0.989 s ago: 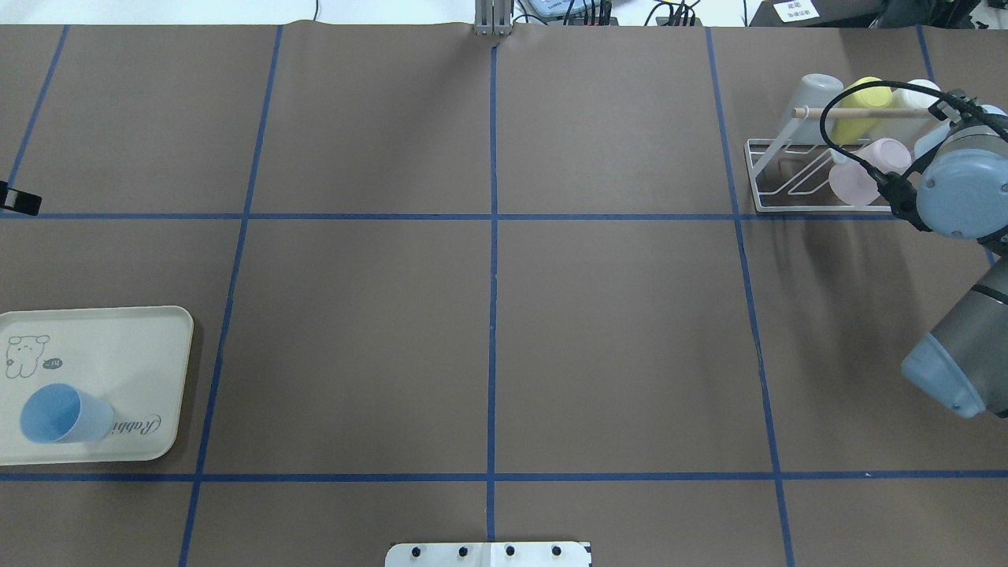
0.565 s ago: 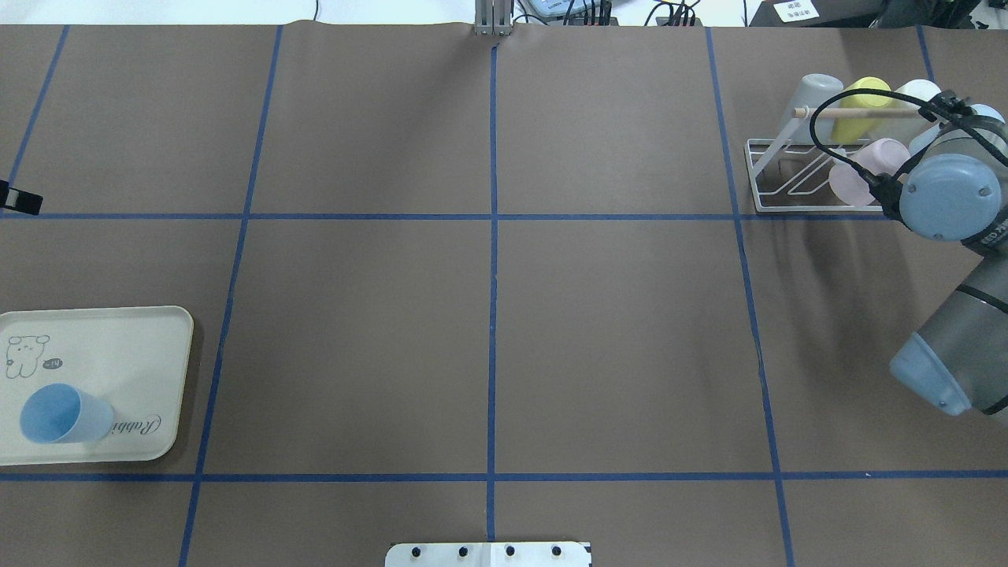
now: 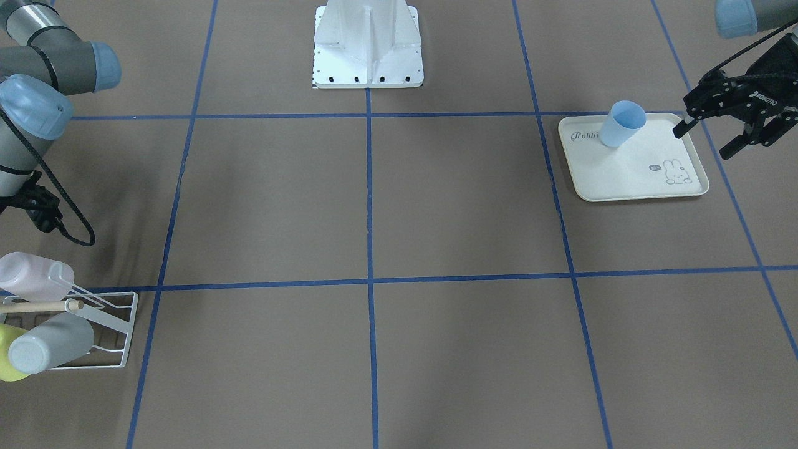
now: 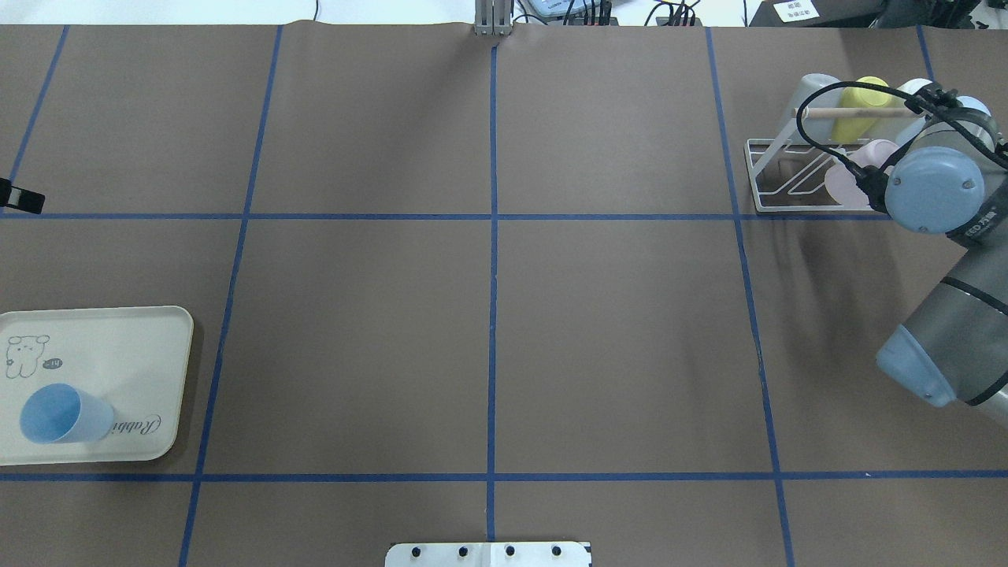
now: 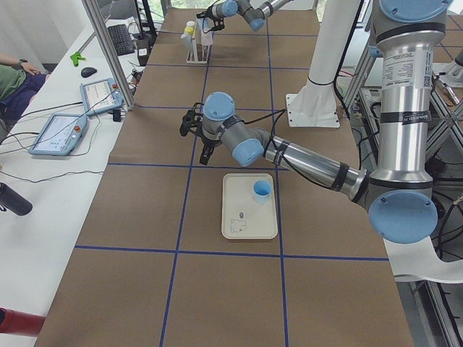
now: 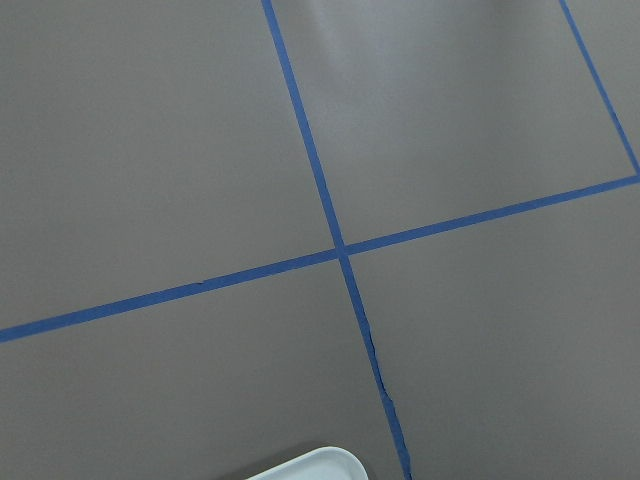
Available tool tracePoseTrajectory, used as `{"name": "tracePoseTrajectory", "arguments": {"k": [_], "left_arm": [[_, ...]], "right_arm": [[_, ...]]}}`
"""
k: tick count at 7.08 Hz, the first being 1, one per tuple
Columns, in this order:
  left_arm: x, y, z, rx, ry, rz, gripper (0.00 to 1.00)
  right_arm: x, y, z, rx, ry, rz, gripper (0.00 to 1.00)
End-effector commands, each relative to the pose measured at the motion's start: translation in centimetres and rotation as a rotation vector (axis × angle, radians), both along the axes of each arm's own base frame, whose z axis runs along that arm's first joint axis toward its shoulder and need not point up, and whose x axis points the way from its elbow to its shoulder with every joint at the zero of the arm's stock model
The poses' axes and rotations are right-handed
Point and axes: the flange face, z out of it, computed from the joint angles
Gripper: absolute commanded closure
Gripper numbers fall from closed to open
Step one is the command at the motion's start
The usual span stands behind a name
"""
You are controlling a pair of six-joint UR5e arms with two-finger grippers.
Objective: Transfer IKEA cup to right arm and place on rack
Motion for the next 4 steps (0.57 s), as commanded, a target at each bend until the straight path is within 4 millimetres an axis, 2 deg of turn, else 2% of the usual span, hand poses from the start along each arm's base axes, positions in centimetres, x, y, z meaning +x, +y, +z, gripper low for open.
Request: {"name": "tracePoseTrajectory", "arguments": {"k": [1,2,4], "left_arm": [[0.02,-0.06,-0.04,0.001,0.0,0.0,0.0],[0.03,-0.07,-0.19,0.004,0.001,0.0,0.0],[0.05,-0.14,-0.17,0.002,0.001,0.0,0.0]], "right_arm": [[-0.07,-0.08,-0.22,0.005,-0.005,0.002,0.25],[-0.08,-0.09,-0.14,0.004,-0.006,0.004,0.19],[-0.09,-0.09,-0.15,0.004,-0.008,0.004,0.18]]}}
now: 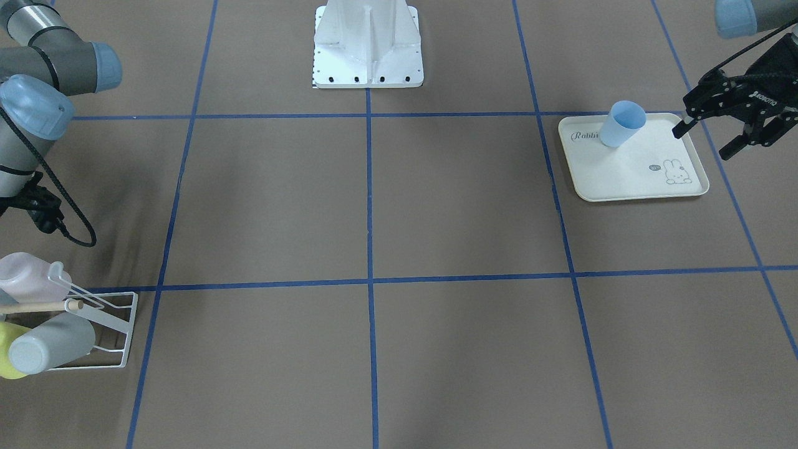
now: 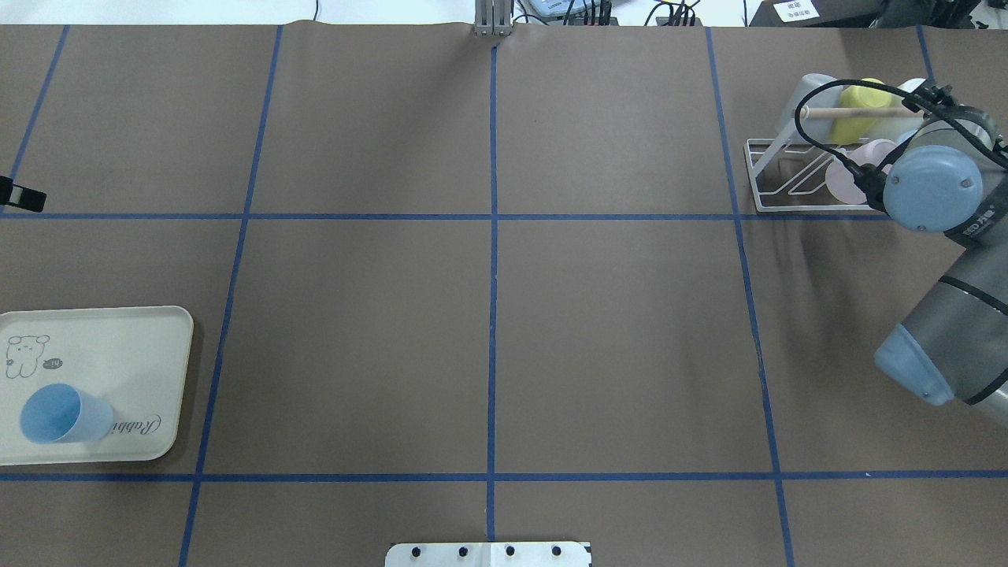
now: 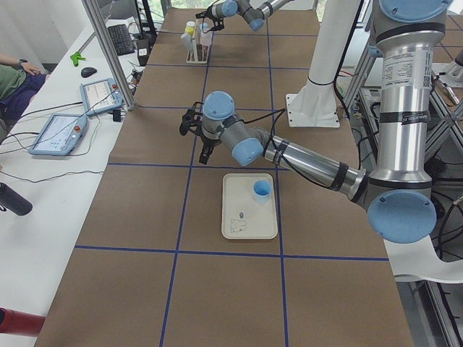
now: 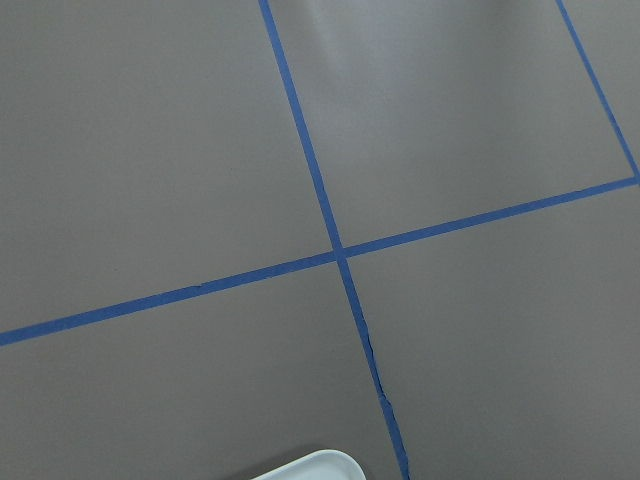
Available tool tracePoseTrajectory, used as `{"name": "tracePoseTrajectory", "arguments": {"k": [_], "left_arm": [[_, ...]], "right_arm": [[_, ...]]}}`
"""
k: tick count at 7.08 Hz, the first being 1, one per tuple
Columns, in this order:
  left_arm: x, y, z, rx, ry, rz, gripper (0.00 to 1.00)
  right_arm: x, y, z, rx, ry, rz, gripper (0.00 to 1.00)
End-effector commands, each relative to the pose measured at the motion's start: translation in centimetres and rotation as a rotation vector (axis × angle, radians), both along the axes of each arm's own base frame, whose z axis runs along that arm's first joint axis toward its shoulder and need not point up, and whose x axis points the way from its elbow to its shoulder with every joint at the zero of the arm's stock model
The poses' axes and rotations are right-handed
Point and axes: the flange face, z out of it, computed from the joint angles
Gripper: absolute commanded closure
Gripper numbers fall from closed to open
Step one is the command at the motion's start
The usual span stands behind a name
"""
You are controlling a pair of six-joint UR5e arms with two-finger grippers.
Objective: Transfer IKEA cup to right arm and place on rack
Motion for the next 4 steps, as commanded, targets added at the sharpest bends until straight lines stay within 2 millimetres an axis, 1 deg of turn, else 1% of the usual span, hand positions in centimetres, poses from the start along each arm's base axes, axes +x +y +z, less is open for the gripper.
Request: {"name": "tracePoseTrajectory", "arguments": {"k": [1,2,3,4], "left_arm": [[0.0,0.0,-0.2,0.001,0.001,-0.002,0.0],[0.0,-0.1,0.0,-0.008,-0.002,-0.013,0.0],[-0.1,-0.1,-0.3,-0.044,0.007,-0.037,0.0],[-0.2,0.3,0.0,-0.054,0.007,-0.04,0.0]], "right_arm": [[-0.1,0.0,-0.8,0.011,-0.021,-0.002,0.17],[-0.8,-0.8,-3.3,0.028,-0.078,-0.009,0.16],[-0.3,-1.7,-4.7,0.002,-0.182,-0.007,0.15],[1.0,-1.6,-6.4,-0.031,-0.318,0.0,0.12]]}}
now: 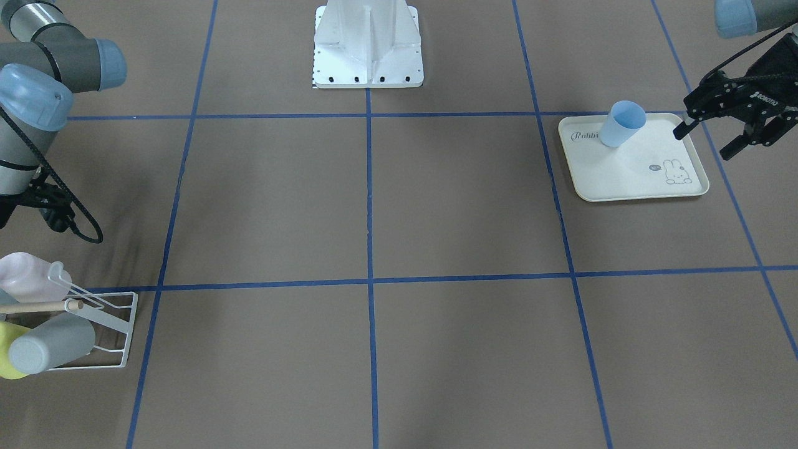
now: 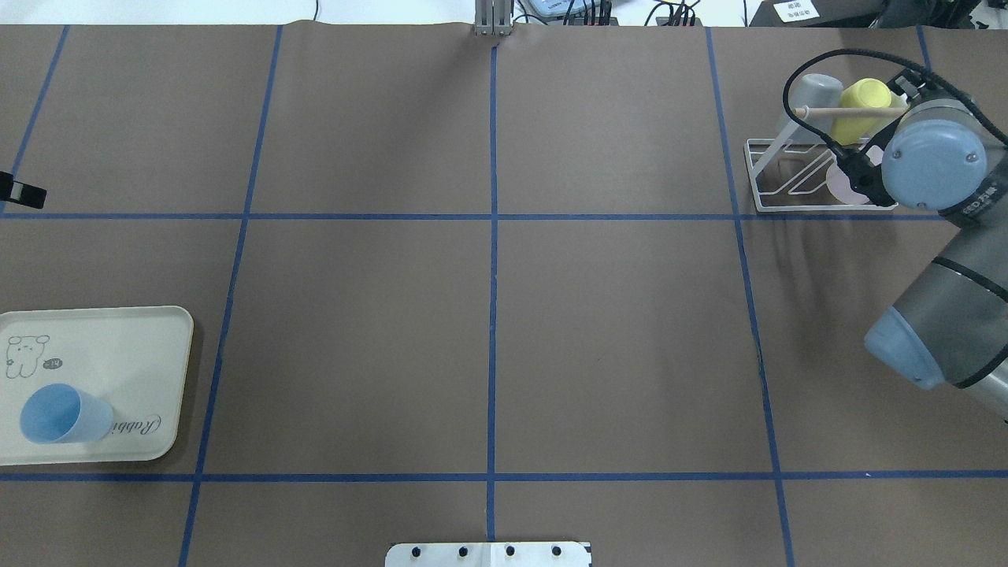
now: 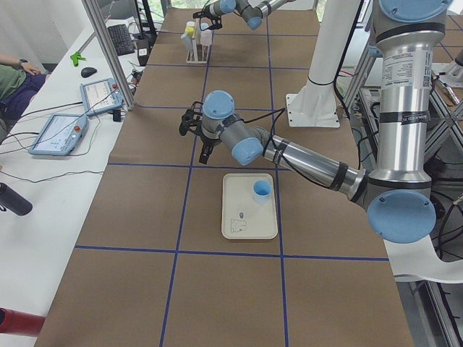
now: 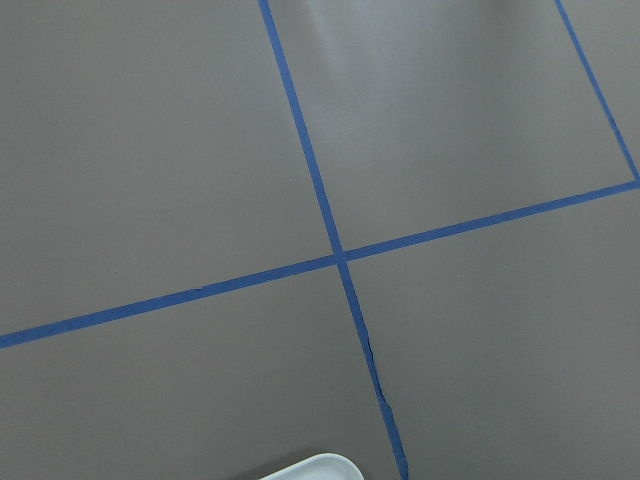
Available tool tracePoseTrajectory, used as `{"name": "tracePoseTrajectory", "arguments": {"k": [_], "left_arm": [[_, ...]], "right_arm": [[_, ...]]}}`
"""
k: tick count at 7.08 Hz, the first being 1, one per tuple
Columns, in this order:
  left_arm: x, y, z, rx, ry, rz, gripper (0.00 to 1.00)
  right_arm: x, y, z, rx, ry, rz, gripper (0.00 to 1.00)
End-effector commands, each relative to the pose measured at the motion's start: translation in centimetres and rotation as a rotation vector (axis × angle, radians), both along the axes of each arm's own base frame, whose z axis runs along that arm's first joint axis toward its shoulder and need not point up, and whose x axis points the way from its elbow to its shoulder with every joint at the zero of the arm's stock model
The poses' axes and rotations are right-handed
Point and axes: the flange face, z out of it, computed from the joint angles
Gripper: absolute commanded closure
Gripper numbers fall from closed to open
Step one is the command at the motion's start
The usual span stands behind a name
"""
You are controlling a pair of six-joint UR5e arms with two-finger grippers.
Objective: Transfer IKEA cup to right arm and place on rack
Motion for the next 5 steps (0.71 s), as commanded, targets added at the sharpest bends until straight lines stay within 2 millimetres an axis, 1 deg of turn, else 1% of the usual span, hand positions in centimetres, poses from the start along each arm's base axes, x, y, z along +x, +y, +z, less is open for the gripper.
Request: {"name": "tracePoseTrajectory", "arguments": {"k": [1,2,3,4,5], "left_arm": [[-0.1,0.8,0.9,-0.037,-0.004,-0.01,0.0],[-0.3,1.2,1.9,-0.037,-0.046,-0.045,0.0],[0.7,1.9,2.9,-0.049,-0.064,-0.025,0.0],[2.0,3.3,4.1,-0.042,-0.102,-0.008,0.0],[3.2,5.2,5.0,-0.039,-0.132,0.017,0.0]], "right_arm": [[2.0,0.2,-3.5,-0.07,-0.293,0.027,0.04],[2.4,0.7,-4.4,-0.124,-0.444,0.071,0.03],[2.6,1.5,-5.4,-0.198,-0.603,0.117,0.02],[2.6,2.6,-6.4,-0.32,-0.803,0.196,0.01],[2.7,4.3,-9.1,-0.399,-0.973,0.28,0.01]]}}
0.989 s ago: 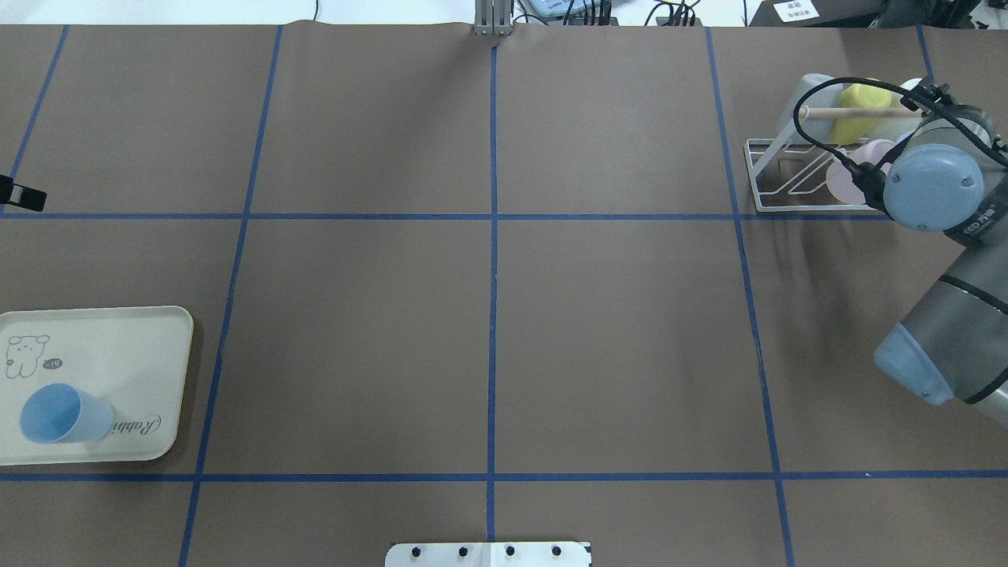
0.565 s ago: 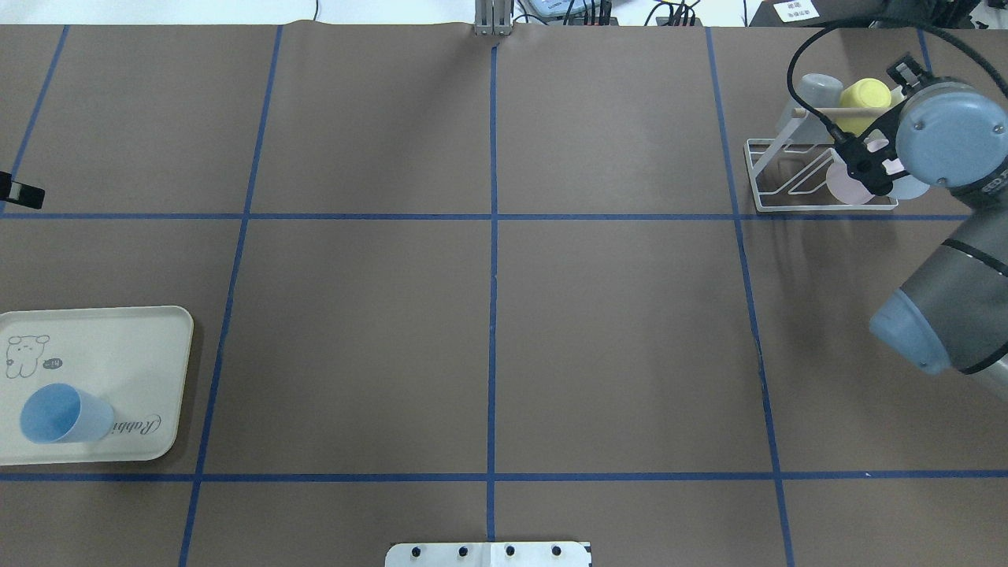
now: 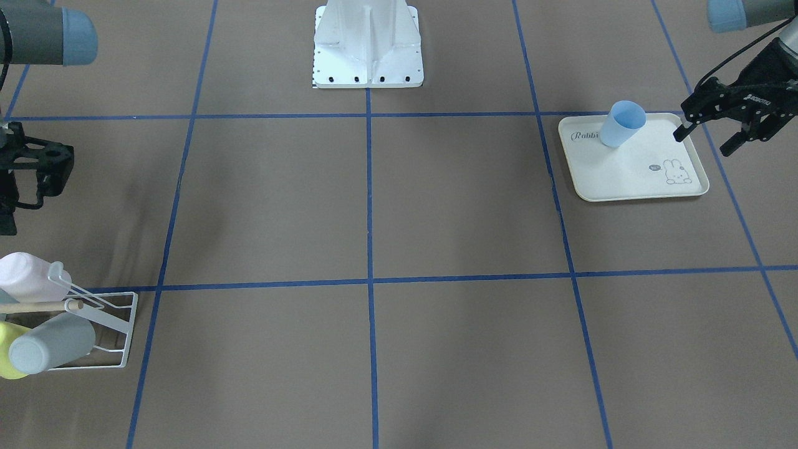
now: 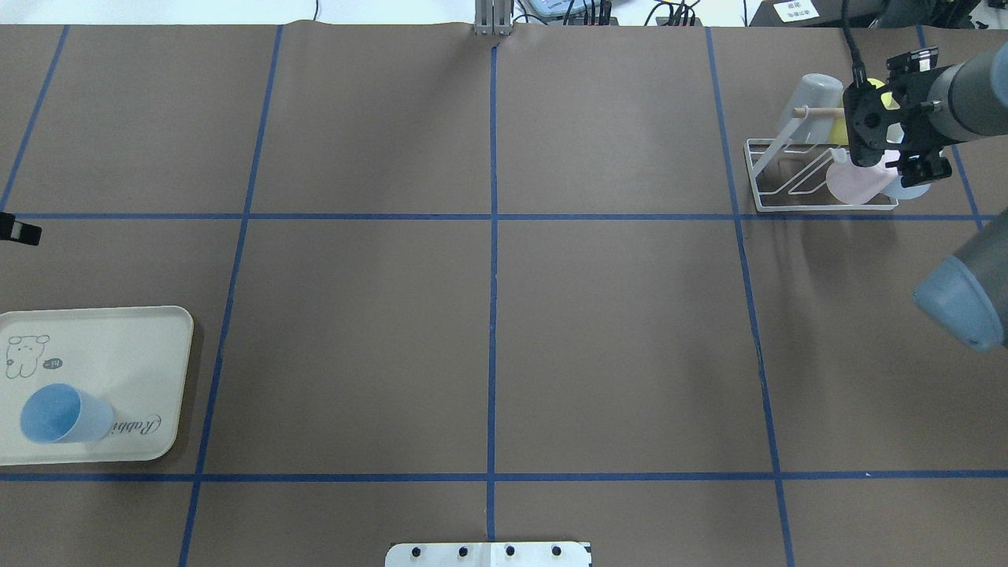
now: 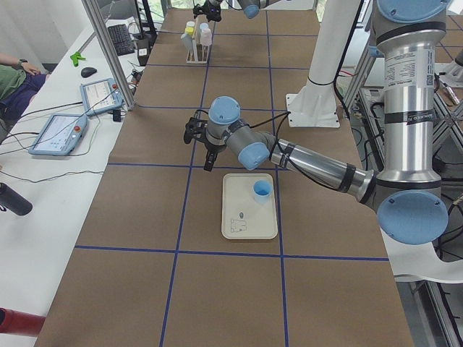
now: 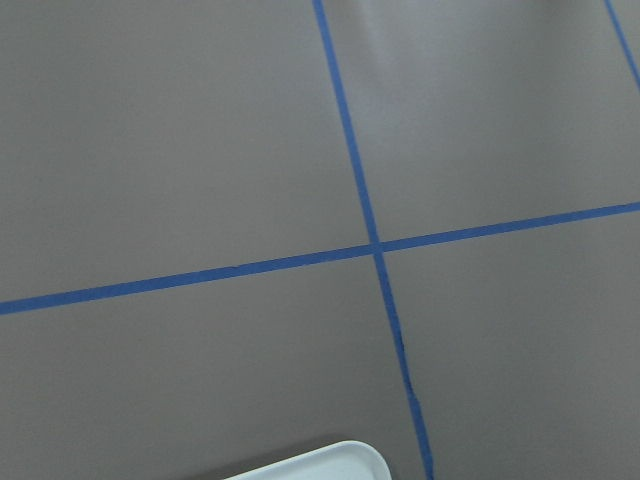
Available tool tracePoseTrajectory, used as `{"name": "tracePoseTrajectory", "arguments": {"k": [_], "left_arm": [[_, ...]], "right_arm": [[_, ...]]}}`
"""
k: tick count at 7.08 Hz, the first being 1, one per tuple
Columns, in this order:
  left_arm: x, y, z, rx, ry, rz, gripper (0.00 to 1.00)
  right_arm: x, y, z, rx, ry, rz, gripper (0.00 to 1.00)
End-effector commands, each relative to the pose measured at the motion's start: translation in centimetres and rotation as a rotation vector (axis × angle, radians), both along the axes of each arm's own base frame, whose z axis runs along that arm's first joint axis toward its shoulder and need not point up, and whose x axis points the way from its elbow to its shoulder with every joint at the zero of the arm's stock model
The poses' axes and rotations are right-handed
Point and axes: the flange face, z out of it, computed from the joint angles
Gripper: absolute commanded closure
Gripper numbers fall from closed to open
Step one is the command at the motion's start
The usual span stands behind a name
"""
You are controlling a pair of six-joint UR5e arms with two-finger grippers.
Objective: Transfer IKEA cup to right arm and place on rack
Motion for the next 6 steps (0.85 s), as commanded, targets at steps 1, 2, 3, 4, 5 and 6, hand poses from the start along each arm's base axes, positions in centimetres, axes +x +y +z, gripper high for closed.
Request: {"name": "tracePoseTrajectory", "arguments": {"k": [1,2,3,4,5,6], "left_arm": [[2.1,4.2,2.4,-0.012,-0.051,0.062,0.0],[3.0,6.0,4.0,-0.043,-0.07,0.101,0.0],[3.1,7.7,5.4,-0.052,-0.085,0.122,0.0],[3.2,9.6,7.4,-0.043,-0.134,0.127,0.0],[3.1,10.7,8.3,-0.04,-0.152,0.132,0.0],[3.8,10.9,8.6,-0.041,-0.166,0.138,0.0]], "right_arm": [[0.5,3.6,-6.0,-0.24,-0.381,0.197,0.01],[0.5,4.8,-8.6,-0.384,-0.539,0.32,0.01],[0.2,5.2,-11.0,-0.472,-0.642,0.37,0.01],[-1.3,6.1,-11.3,-0.562,-0.672,0.349,0.01],[-2.1,6.4,-11.2,-0.583,-0.664,0.337,0.01],[-2.6,6.5,-11.0,-0.588,-0.658,0.33,0.01]]}}
